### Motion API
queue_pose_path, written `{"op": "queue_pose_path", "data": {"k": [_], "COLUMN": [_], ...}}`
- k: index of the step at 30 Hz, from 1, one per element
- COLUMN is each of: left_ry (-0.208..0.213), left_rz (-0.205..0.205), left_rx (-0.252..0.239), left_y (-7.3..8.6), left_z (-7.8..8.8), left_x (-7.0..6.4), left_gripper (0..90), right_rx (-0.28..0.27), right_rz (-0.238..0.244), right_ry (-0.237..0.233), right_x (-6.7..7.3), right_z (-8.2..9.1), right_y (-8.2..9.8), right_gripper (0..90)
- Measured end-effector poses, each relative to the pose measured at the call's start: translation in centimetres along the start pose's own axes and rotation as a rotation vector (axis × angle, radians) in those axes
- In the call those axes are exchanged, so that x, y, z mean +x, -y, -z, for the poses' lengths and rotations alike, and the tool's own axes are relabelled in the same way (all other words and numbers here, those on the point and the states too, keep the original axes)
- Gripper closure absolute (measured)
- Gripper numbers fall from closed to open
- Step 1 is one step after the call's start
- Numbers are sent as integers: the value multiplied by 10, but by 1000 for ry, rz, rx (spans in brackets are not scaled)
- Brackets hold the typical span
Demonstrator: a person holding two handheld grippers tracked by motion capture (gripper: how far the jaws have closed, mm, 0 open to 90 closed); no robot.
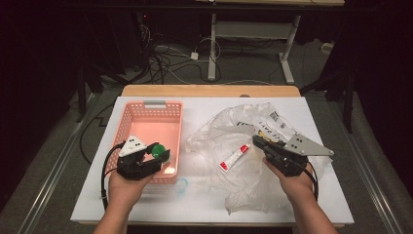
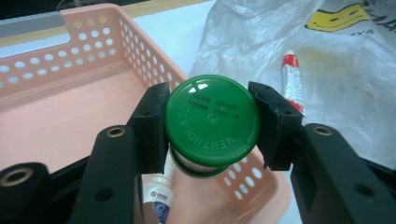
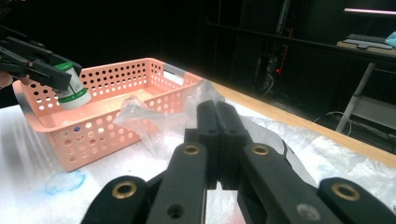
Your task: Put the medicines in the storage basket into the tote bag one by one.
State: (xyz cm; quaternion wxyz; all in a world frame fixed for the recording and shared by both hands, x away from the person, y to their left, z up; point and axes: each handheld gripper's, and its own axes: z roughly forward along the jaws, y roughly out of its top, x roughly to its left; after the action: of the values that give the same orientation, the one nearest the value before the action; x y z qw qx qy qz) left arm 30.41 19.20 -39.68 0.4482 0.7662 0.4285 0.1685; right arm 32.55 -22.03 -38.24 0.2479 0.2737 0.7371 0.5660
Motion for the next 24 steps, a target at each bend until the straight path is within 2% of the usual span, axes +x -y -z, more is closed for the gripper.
{"op": "queue_pose_path", "data": {"k": [11, 24], "left_ry": [61, 96], "left_rz": [-21, -48], "left_rx": [-2, 5], "left_y": [-3, -3], "left_z": [-6, -19], "left_x": [-17, -33], "left_gripper": [503, 502], "right_rx": [-1, 0], "right_rz": [3, 6], "right_ry": [-4, -3], "right_x": [1, 1], "right_z": [0, 0], "right_y": [0, 0], "right_gripper": [900, 900]}}
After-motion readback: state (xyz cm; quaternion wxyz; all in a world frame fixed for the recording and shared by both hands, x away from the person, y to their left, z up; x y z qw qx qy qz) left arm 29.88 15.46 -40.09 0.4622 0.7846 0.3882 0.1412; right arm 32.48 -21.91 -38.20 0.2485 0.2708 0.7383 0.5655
